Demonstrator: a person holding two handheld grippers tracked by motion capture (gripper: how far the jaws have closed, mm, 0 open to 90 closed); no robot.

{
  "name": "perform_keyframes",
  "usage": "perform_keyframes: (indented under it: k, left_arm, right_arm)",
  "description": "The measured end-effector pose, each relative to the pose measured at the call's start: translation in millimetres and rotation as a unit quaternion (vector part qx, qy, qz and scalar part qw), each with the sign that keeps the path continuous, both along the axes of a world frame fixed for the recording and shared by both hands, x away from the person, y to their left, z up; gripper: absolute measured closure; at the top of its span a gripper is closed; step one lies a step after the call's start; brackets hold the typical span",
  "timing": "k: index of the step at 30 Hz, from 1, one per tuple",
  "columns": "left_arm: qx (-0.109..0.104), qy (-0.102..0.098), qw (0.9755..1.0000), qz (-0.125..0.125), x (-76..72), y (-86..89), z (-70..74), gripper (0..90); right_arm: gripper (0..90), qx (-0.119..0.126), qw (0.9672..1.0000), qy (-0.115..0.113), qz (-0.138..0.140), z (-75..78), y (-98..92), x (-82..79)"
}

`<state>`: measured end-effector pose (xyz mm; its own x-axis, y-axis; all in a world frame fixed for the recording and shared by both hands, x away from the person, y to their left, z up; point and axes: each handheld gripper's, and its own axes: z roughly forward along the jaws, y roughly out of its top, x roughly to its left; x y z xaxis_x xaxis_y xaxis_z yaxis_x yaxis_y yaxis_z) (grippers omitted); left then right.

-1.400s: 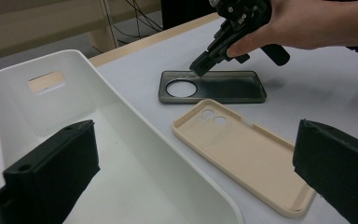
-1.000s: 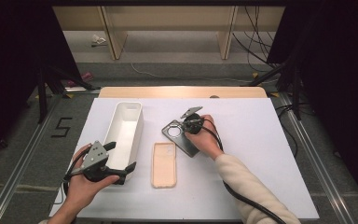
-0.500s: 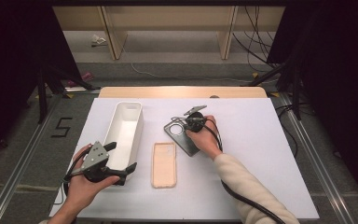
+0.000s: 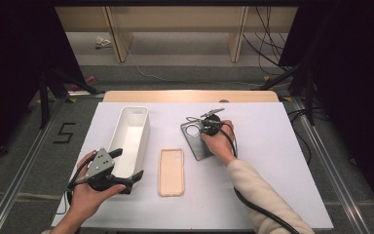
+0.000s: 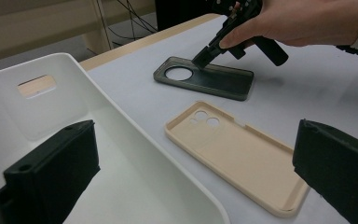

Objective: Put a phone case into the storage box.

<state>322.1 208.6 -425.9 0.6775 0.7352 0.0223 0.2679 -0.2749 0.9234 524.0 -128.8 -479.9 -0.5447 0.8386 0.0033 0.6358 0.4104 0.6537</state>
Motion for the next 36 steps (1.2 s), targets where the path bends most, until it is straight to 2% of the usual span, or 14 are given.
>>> perform_keyframes:
  k: [10, 27, 32, 34, 35, 36]
  left_arm:
    - [0.000, -0.001, 1.0000, 0.000, -0.3, -0.5, 0.2, 0.0]
    - [0.003, -0.002, 1.0000, -0.001, -1.2, -0.5, 0.8, 0.0]
    - [0.003, -0.001, 1.0000, -0.002, -0.8, -0.8, 0.2, 0.0]
    - [0.003, -0.001, 1.0000, -0.002, -0.9, -0.8, 0.3, 0.0]
    - [0.003, -0.001, 1.0000, -0.002, -0.8, -0.7, 0.3, 0.0]
    - [0.003, -0.001, 1.0000, -0.002, -0.8, -0.7, 0.3, 0.0]
  right_arm:
    - [90.0, 0.001, 0.9993, 0.012, -0.036, 1.9, -19.5, 0.9]
    - [90.0, -0.005, 0.9988, 0.015, -0.046, 3.2, -27.9, -1.0]
    - [90.0, -0.003, 0.9994, 0.007, -0.035, 6.7, -29.5, -2.2]
    - [87.1, -0.003, 0.9996, 0.003, -0.027, 9.2, -29.7, -2.8]
    - [78.4, -0.004, 1.0000, -0.005, -0.004, 13.4, -29.4, -3.9]
    - [78.4, -0.004, 1.0000, -0.005, -0.004, 13.4, -29.4, -3.9]
